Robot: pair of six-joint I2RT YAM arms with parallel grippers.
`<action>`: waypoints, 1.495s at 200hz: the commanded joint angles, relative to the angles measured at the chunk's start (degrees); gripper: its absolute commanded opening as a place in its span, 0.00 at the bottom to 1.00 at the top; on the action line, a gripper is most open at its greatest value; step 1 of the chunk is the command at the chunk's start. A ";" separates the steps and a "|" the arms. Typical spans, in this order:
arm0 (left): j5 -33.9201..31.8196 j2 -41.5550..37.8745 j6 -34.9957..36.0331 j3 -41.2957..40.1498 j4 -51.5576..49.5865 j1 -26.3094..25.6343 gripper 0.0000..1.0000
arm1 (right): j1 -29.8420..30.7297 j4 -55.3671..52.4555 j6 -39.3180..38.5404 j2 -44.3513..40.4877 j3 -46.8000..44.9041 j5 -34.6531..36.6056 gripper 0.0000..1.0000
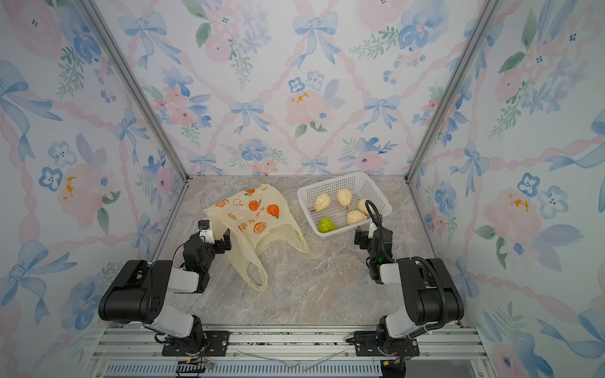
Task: Place the pears into plastic bags & tie knots
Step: Pick up the plastic bag at the center of the board.
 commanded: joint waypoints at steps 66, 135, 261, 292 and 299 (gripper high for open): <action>1.14 -0.14 0.94 0.64 1.15 0.11 0.98 | -0.88 -0.42 -0.21 -0.31 1.20 -1.15 0.96; -9.14 -11.32 1.05 1.35 -10.27 -2.53 0.98 | 2.55 -12.78 -1.12 -14.05 1.12 4.64 0.96; 2.75 -39.18 -17.98 14.21 -59.90 -5.85 0.86 | 36.21 -28.75 16.67 -15.16 7.32 2.56 0.88; 4.82 -38.03 -17.11 16.73 -61.71 -8.58 0.84 | 41.93 -19.82 18.93 -1.03 11.60 8.36 0.81; 4.79 -37.74 -16.93 17.28 -62.21 -9.15 0.84 | 42.63 -17.34 18.81 2.06 12.30 9.94 0.78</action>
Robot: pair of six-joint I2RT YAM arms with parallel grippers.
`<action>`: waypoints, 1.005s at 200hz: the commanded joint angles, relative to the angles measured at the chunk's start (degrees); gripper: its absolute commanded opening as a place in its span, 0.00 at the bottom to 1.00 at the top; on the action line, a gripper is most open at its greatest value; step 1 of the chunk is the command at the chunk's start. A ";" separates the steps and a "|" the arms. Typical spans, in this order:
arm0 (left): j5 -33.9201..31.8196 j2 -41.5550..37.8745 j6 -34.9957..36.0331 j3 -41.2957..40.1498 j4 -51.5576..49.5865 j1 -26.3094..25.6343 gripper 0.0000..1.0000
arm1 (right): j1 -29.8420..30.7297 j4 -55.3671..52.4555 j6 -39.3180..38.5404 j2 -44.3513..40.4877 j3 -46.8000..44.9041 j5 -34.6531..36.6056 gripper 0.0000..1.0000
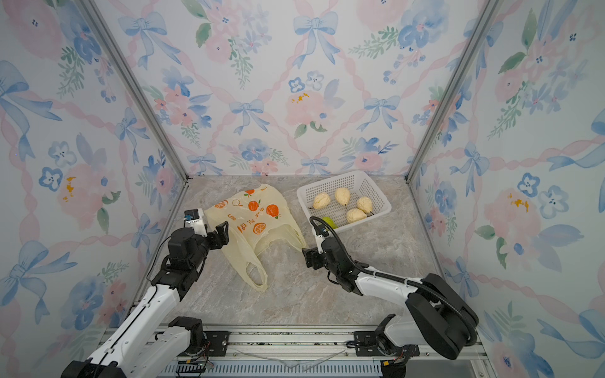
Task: Place the pears into plastic bags & tie knots
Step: Pick up the plastic bag at the center of the board.
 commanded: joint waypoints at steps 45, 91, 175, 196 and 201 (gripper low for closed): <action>4.48 2.84 2.15 6.62 -8.78 -4.51 0.82 | 3.46 16.69 3.86 15.13 6.36 8.29 0.35; 1.10 7.50 4.26 14.67 -13.88 -11.16 0.81 | 5.14 -1.73 2.79 1.48 10.96 5.86 0.05; -14.16 28.41 7.30 36.74 -29.68 -23.67 0.89 | 5.43 -27.95 -1.73 -8.73 27.67 -0.64 0.02; -9.21 31.03 7.27 39.43 -30.49 -23.30 0.85 | 5.51 -30.42 -2.18 -9.27 31.09 -0.66 0.02; -7.62 31.60 7.11 39.95 -30.57 -23.32 0.84 | 5.52 -30.79 -2.33 -9.37 31.83 -0.68 0.02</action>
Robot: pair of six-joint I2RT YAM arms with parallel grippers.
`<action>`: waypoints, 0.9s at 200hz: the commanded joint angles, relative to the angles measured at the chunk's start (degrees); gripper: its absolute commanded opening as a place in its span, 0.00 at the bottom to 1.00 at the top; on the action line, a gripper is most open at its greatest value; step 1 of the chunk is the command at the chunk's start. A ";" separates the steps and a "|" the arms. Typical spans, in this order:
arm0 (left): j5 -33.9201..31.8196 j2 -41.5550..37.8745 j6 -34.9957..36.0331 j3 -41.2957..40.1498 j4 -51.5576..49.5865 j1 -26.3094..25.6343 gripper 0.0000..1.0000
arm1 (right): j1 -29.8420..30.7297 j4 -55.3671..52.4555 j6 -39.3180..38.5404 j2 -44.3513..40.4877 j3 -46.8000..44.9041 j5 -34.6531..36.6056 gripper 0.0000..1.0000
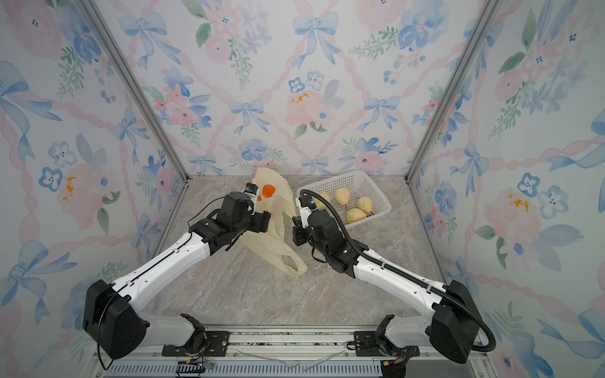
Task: Place the pears into plastic bags & tie knots
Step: Pick up the plastic bag at the center of the board.
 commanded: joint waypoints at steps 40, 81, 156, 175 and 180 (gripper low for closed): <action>11.35 5.54 -1.91 4.55 -4.25 0.02 0.82 | 0.75 -8.54 -2.08 -2.21 9.20 -2.36 0.02; 13.16 6.18 -3.19 1.79 -4.08 0.07 0.37 | 0.67 -9.45 -2.52 -1.74 11.87 -1.22 0.02; 21.75 -5.41 -0.50 3.33 -8.01 3.67 0.00 | -10.15 -16.69 -0.01 7.31 13.00 2.71 0.02; 24.17 -6.20 -0.54 4.35 -9.70 5.30 0.00 | -11.96 -19.38 -0.48 11.20 15.23 1.94 0.02; 24.44 -6.56 -0.65 4.36 -9.76 5.68 0.00 | -12.23 -20.38 -0.67 12.10 16.28 2.00 0.03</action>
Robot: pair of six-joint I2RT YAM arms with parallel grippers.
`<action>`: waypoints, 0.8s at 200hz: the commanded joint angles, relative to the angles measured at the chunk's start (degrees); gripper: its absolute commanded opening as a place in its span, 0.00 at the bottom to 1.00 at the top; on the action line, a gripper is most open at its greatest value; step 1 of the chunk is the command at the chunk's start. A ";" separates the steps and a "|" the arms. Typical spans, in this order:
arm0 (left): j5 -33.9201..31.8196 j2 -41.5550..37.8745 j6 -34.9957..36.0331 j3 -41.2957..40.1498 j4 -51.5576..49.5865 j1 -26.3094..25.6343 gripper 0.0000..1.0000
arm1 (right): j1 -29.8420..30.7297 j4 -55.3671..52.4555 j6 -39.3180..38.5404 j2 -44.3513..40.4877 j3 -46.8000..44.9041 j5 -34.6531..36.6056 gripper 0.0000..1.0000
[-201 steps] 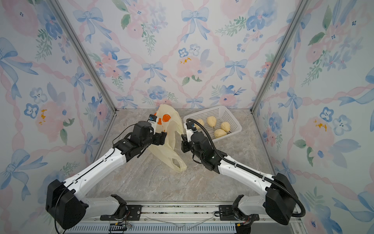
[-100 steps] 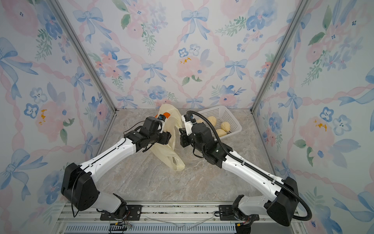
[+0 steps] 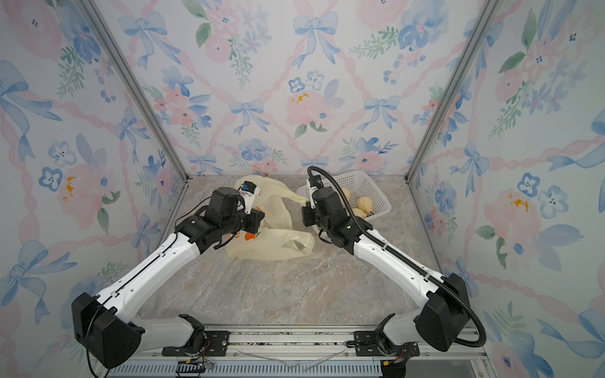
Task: Place the pears into plastic bags & tie knots
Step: Pick up the plastic bag at the center of the board.
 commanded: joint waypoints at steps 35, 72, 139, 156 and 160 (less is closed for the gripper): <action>7.05 -0.36 1.47 0.82 -3.45 3.38 0.00 | -2.03 -10.82 1.85 4.20 6.65 -3.56 0.59; 8.55 1.10 2.98 0.43 -3.40 3.43 0.00 | -0.62 -8.29 8.85 -4.81 0.52 -14.48 0.68; 6.46 4.01 1.03 0.89 -3.27 4.33 0.00 | 14.61 -3.04 15.34 -5.28 -8.26 -21.67 0.21; 7.25 4.96 0.81 1.25 -3.29 4.31 0.00 | 18.98 -5.05 13.16 -2.74 -7.03 -19.61 0.14; 7.65 5.06 0.97 1.26 -3.29 4.34 0.00 | 19.46 -6.41 12.78 -2.20 -6.48 -18.11 0.14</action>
